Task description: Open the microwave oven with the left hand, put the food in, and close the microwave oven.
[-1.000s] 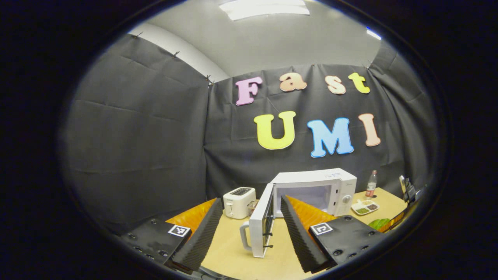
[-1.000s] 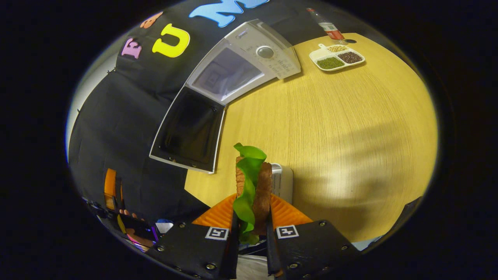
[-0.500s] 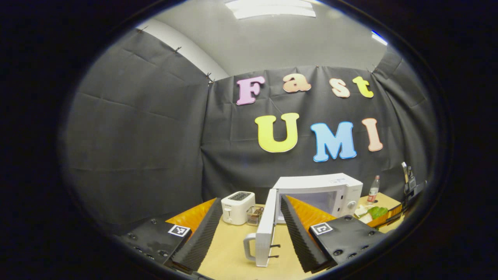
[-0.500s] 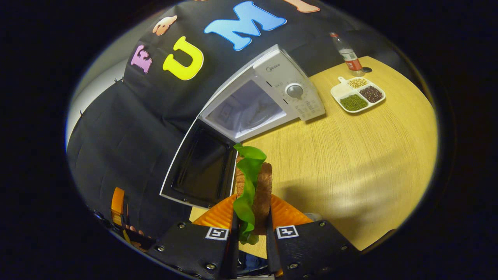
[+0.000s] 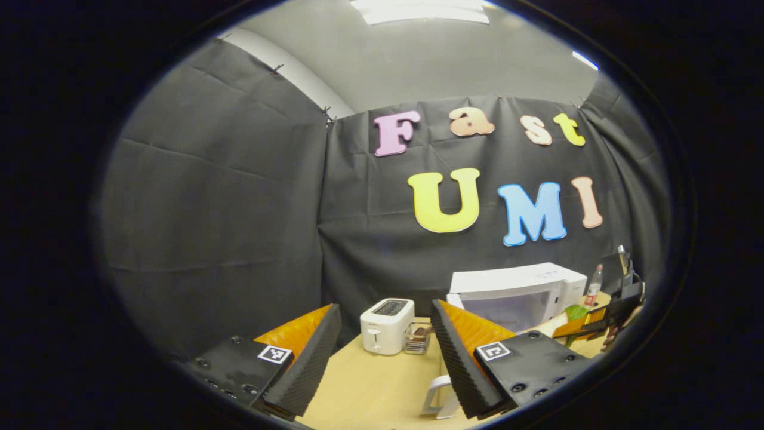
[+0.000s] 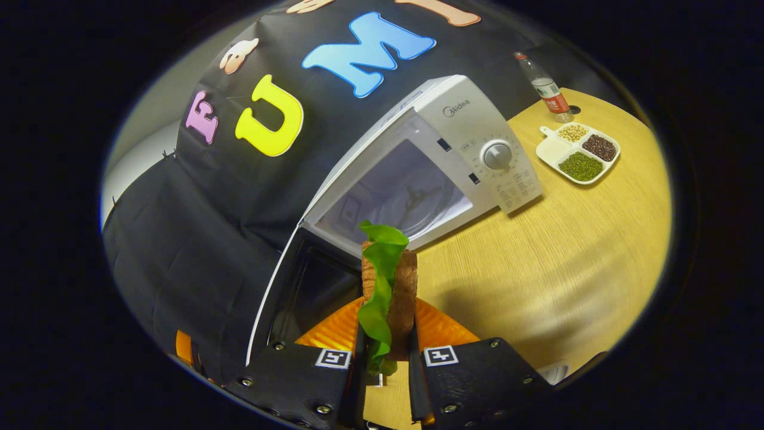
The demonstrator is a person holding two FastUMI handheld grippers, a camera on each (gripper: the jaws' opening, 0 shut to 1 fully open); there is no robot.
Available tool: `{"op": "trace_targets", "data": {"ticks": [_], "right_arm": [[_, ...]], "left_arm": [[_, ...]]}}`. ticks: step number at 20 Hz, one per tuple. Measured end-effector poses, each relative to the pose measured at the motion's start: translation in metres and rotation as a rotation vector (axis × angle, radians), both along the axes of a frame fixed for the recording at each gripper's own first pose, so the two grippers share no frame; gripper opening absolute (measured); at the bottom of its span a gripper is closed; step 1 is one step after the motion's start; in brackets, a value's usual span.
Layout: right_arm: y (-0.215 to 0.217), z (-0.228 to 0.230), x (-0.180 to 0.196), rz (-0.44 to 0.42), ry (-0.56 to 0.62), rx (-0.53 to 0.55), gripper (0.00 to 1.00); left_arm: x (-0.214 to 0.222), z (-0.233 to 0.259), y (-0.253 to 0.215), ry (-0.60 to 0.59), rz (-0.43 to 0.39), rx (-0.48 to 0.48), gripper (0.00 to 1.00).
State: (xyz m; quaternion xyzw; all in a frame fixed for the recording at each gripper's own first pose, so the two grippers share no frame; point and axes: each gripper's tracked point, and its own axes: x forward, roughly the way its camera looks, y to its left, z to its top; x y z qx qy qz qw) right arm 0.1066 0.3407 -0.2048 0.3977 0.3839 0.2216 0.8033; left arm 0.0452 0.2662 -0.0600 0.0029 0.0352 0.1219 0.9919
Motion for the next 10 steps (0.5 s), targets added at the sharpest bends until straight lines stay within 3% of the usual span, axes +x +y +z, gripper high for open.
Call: {"op": "trace_targets", "data": {"ticks": [2, 10], "right_arm": [[0.011, -0.003, 0.020, -0.049, -0.025, -0.009, 0.30], [0.059, -0.022, 0.095, -0.193, -0.099, -0.040, 0.30]], "left_arm": [[0.008, -0.008, 0.014, 0.013, -0.002, -0.008, 0.99], [0.030, -0.038, 0.058, 0.094, -0.022, -0.013, 0.94]]}}
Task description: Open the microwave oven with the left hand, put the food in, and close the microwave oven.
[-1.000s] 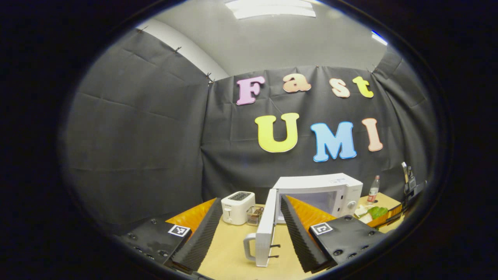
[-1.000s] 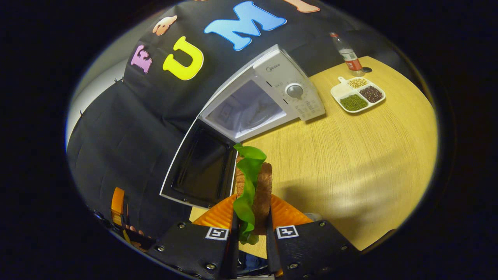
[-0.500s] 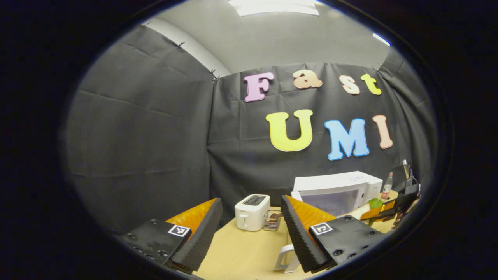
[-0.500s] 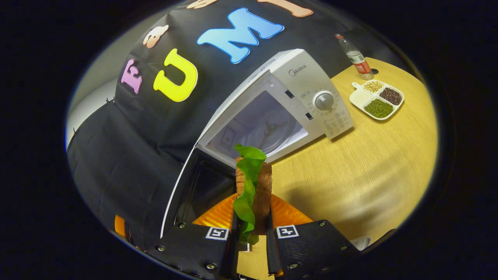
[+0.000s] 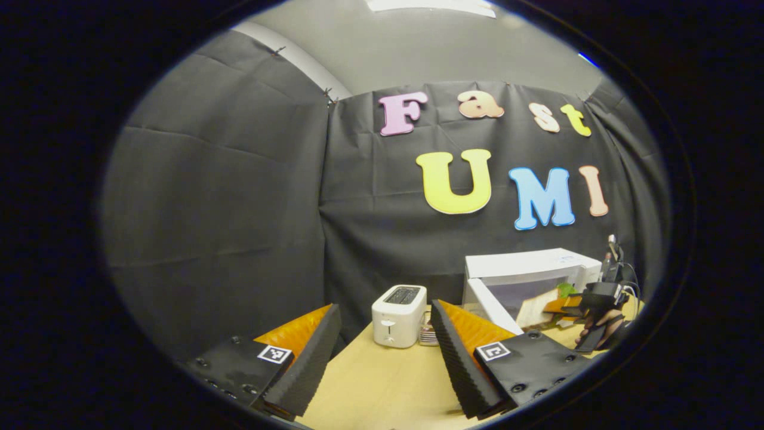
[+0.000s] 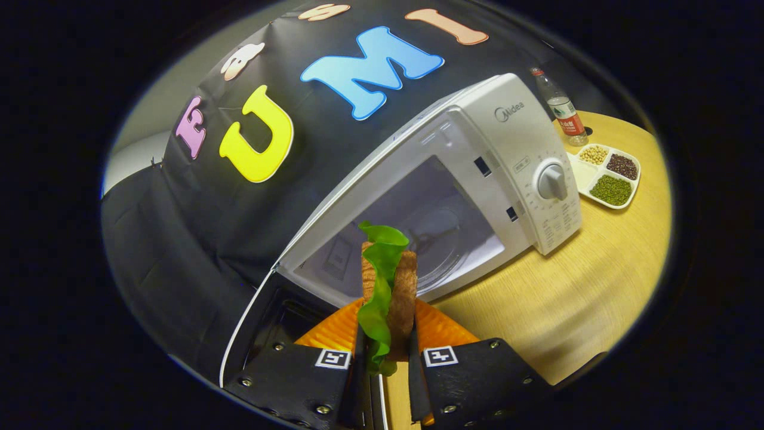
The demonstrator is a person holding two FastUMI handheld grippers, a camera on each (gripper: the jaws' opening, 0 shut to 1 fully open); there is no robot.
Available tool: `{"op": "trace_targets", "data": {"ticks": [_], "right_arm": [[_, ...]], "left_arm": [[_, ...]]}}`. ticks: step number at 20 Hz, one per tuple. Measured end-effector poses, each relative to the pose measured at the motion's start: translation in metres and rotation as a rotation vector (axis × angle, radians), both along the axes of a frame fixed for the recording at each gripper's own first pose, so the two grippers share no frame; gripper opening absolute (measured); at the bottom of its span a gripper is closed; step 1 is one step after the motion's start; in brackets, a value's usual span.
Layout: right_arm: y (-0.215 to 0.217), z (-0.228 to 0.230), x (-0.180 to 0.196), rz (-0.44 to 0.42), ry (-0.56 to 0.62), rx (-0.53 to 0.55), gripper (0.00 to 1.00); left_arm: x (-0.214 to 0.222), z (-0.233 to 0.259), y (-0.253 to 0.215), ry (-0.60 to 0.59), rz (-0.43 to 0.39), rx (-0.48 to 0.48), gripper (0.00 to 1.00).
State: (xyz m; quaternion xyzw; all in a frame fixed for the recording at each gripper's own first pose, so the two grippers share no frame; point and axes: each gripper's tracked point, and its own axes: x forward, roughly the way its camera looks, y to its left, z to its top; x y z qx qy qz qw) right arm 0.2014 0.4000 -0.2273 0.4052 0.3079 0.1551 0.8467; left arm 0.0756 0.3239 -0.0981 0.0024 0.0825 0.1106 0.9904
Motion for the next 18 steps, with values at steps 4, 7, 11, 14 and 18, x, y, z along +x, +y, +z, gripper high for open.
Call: {"op": "trace_targets", "data": {"ticks": [4, 7, 11, 14, 18], "right_arm": [[0.021, -0.014, 0.031, -0.033, -0.018, -0.018, 0.30], [0.029, -0.018, 0.053, -0.054, -0.052, -0.039, 0.30], [0.034, -0.030, 0.074, -0.094, -0.064, -0.064, 0.30], [0.035, -0.041, 0.084, -0.119, -0.051, -0.072, 0.30], [0.037, -0.060, 0.096, -0.108, -0.015, -0.092, 0.32]], "left_arm": [[0.004, -0.006, 0.016, 0.016, 0.012, 0.015, 0.99], [0.001, -0.017, 0.028, 0.042, 0.036, 0.021, 0.99], [-0.009, -0.025, 0.050, 0.073, 0.066, 0.031, 0.94], [-0.012, -0.030, 0.055, 0.084, 0.079, 0.032, 0.99], [-0.011, -0.030, 0.053, 0.087, 0.070, 0.044, 1.00]]}}
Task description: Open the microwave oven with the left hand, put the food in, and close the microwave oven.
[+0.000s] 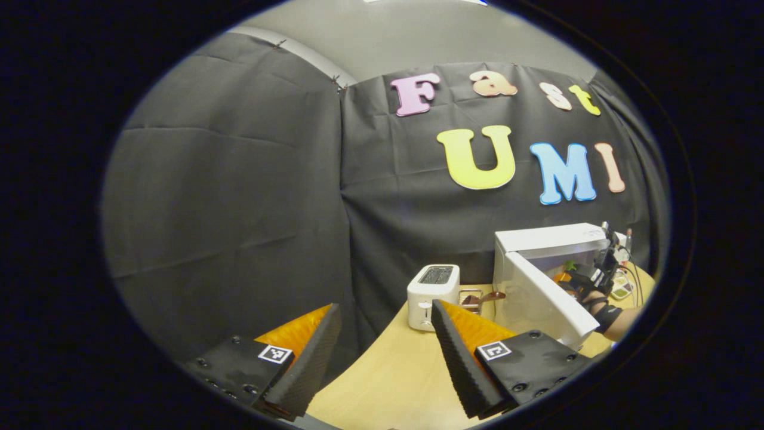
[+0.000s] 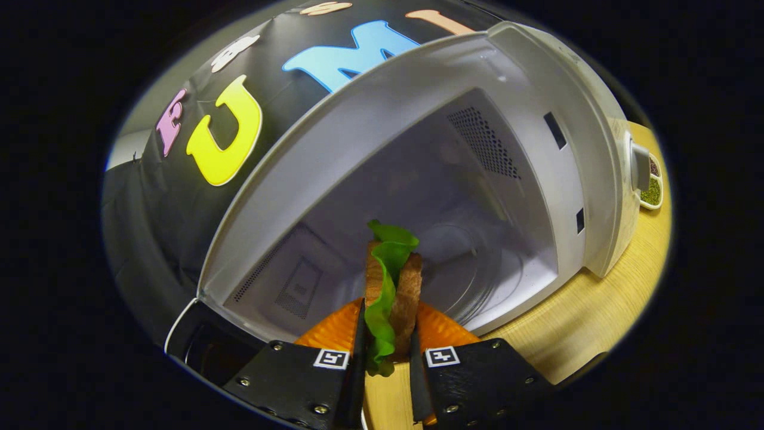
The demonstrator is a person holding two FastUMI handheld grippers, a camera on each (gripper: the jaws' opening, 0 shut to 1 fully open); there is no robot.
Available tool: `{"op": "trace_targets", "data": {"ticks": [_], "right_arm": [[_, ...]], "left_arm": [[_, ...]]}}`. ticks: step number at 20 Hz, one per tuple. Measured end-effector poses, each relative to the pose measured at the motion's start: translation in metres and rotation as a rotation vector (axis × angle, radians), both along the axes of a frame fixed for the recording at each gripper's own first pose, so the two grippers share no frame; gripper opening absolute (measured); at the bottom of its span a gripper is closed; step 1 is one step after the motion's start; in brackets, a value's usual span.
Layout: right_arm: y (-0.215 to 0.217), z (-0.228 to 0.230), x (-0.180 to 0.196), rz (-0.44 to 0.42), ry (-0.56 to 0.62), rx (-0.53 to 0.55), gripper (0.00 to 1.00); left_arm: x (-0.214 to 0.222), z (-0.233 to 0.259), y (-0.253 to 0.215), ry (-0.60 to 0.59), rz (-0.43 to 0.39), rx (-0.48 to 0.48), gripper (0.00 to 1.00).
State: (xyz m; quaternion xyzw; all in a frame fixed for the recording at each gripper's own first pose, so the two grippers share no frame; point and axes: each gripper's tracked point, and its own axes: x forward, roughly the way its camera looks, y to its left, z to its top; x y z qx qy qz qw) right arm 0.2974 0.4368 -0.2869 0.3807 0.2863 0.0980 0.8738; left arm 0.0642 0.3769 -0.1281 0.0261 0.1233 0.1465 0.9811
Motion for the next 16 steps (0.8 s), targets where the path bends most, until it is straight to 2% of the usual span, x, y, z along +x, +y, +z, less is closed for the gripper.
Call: {"op": "trace_targets", "data": {"ticks": [4, 6, 7, 8, 9, 10, 11, 15, 16], "right_arm": [[-0.009, -0.016, 0.003, -0.022, 0.046, -0.092, 0.38], [-0.010, -0.015, 0.002, -0.018, 0.039, -0.112, 0.51], [-0.018, -0.021, 0.004, -0.039, 0.050, -0.175, 0.51], [-0.027, -0.027, 0.001, -0.040, 0.053, -0.233, 0.60], [-0.031, -0.029, 0.000, -0.037, 0.052, -0.264, 0.76], [-0.039, -0.031, -0.002, -0.044, 0.055, -0.306, 0.78], [-0.042, -0.029, -0.003, -0.038, 0.044, -0.328, 0.97], [-0.059, -0.011, -0.011, -0.016, -0.035, -0.471, 0.98], [-0.062, -0.002, -0.016, -0.002, -0.071, -0.501, 0.98]], "left_arm": [[-0.001, -0.005, -0.003, 0.009, -0.006, 0.001, 1.00], [-0.002, -0.005, -0.005, 0.007, -0.005, -0.005, 0.99], [-0.001, -0.006, -0.005, 0.007, -0.004, -0.012, 0.99], [-0.001, -0.007, -0.005, 0.008, -0.003, -0.018, 0.98], [-0.001, -0.009, -0.006, 0.008, -0.005, -0.024, 0.97], [0.000, -0.008, -0.007, 0.008, -0.008, -0.025, 0.96], [0.001, -0.011, -0.009, 0.007, -0.011, -0.026, 0.96], [0.008, -0.017, -0.022, -0.001, -0.030, -0.052, 0.94], [0.010, -0.019, -0.028, -0.005, -0.039, -0.063, 0.96]]}}
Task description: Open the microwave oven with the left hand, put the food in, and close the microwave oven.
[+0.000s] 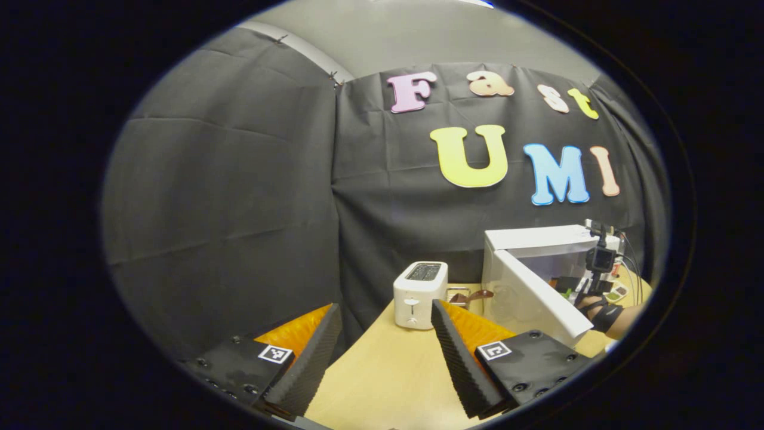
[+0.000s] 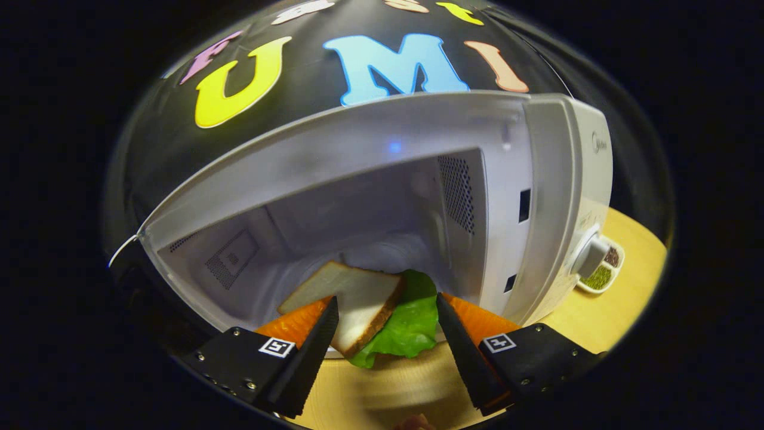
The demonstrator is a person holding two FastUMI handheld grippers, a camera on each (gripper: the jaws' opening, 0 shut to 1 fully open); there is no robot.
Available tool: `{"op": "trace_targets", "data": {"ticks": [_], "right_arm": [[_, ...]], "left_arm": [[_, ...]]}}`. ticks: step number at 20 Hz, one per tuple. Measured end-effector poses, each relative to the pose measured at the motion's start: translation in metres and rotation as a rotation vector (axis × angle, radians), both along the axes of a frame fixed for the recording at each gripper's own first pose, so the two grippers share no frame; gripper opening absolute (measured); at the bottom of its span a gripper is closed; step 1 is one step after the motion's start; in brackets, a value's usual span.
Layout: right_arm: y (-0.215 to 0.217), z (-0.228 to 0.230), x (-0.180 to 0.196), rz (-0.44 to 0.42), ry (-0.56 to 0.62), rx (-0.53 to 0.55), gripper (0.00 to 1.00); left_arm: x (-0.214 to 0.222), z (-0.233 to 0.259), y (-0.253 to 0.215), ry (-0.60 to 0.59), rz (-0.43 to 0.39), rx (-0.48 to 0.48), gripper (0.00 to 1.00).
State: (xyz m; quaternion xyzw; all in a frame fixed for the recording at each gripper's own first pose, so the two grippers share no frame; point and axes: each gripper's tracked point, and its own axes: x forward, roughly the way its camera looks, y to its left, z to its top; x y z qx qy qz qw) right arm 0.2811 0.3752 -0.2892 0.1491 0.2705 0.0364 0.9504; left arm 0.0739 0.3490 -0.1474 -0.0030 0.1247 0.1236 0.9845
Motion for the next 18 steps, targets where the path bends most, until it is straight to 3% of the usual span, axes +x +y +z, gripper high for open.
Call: {"op": "trace_targets", "data": {"ticks": [3, 6, 14, 15, 18], "right_arm": [[-0.010, 0.033, -0.016, 0.053, -0.095, -0.077, 0.98], [-0.022, 0.069, -0.041, 0.098, -0.170, -0.092, 0.98], [-0.085, 0.151, -0.116, 0.149, -0.297, -0.083, 0.98], [-0.093, 0.161, -0.125, 0.156, -0.315, -0.088, 0.98], [-0.122, 0.186, -0.150, 0.171, -0.354, -0.096, 0.98]], "left_arm": [[0.005, -0.011, -0.016, -0.002, -0.021, -0.022, 1.00], [0.007, -0.028, -0.034, 0.016, -0.043, -0.051, 0.94], [-0.007, -0.062, -0.052, 0.062, -0.019, -0.078, 0.99], [-0.009, -0.068, -0.055, 0.074, -0.019, -0.082, 0.96], [-0.010, -0.083, -0.070, 0.109, -0.029, -0.117, 0.73]]}}
